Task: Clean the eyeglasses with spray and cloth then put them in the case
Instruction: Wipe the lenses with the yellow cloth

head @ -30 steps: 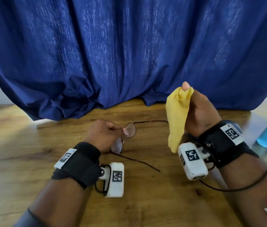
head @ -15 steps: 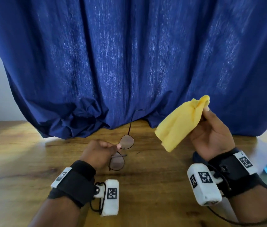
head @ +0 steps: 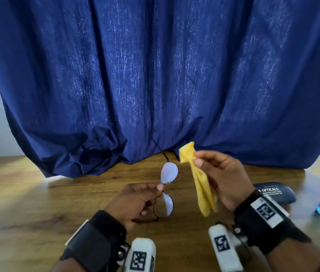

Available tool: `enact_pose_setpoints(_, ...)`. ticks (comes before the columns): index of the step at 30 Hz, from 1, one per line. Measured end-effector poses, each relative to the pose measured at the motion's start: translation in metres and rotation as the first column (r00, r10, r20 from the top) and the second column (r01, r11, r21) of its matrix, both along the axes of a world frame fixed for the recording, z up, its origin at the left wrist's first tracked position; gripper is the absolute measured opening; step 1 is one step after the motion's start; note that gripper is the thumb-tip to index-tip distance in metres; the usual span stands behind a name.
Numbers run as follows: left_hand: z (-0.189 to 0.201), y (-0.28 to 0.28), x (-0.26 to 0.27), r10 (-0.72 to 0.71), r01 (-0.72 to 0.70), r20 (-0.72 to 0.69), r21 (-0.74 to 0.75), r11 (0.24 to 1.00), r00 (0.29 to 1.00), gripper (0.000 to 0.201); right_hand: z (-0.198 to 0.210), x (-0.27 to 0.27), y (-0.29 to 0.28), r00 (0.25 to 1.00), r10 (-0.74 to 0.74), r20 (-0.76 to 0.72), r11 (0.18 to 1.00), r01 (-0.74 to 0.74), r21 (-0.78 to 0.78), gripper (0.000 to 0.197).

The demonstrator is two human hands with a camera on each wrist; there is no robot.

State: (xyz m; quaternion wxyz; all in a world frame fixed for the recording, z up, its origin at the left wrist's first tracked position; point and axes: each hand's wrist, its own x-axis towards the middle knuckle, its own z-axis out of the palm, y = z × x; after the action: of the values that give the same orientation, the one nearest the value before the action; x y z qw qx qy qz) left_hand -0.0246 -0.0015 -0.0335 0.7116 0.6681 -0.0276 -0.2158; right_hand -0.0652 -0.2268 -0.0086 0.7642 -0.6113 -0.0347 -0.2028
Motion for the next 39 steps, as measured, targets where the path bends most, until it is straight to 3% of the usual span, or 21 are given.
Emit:
enact_pose_setpoints(3, 0.0, -0.008, -0.011, -0.096, 0.079, 0.117, 0.145, 0.986, 0.989, 0.011, -0.008, -0.001, 0.007, 0.998, -0.06, 0.004, 0.953, 0.059, -0.298, 0.02)
enact_pose_setpoints(9, 0.002, -0.009, -0.016, -0.262, 0.192, 0.23, 0.287, 0.938, 0.937, 0.012, 0.0, -0.006, -0.002, 1.0, 0.007, 0.0, 0.837, -0.006, -0.547, 0.019)
enact_pose_setpoints(12, 0.005, -0.009, -0.018, -0.293, 0.2, 0.252, 0.335, 0.921, 0.922, 0.01, 0.0, -0.005, -0.007, 1.0, 0.015, -0.022, 0.814, -0.025, -0.581, 0.018)
enact_pose_setpoints(18, 0.011, -0.009, -0.016, -0.111, 0.035, 0.324, 0.232, 0.972, 0.939, 0.014, 0.007, -0.008, -0.012, 0.971, -0.194, 0.137, 0.79, 0.238, -0.564, 0.014)
enact_pose_setpoints(22, 0.014, -0.009, -0.02, -0.063, -0.002, 0.373, 0.172, 0.985, 0.925, 0.014, 0.014, -0.016, -0.005, 0.967, -0.121, 0.225, 0.775, 0.234, -0.587, 0.032)
enact_pose_setpoints(23, 0.016, -0.009, -0.021, -0.066, -0.009, 0.399, 0.182, 0.983, 0.915, 0.014, 0.014, -0.018, -0.001, 0.959, -0.119, 0.257, 0.741, 0.258, -0.62, 0.03)
enact_pose_setpoints(26, 0.017, -0.008, -0.022, -0.076, -0.037, 0.474, 0.224, 0.974, 0.877, 0.011, 0.011, -0.016, 0.004, 0.921, -0.095, 0.377, 0.534, 0.367, -0.762, 0.018)
enact_pose_setpoints(30, 0.018, -0.01, -0.023, -0.067, -0.057, 0.524, 0.217, 0.975, 0.849, 0.011, 0.008, -0.014, 0.0, 0.948, 0.025, 0.317, 0.435, 0.275, -0.857, 0.017)
enact_pose_setpoints(36, 0.018, -0.01, -0.026, -0.115, -0.044, 0.569, 0.259, 0.965, 0.815, 0.011, 0.011, -0.012, -0.004, 0.925, -0.09, 0.37, 0.429, 0.371, -0.823, 0.013)
enact_pose_setpoints(39, 0.017, -0.011, -0.025, -0.095, -0.057, 0.583, 0.236, 0.97, 0.807, 0.011, 0.008, -0.013, -0.002, 0.966, 0.062, 0.253, 0.383, 0.211, -0.899, 0.02)
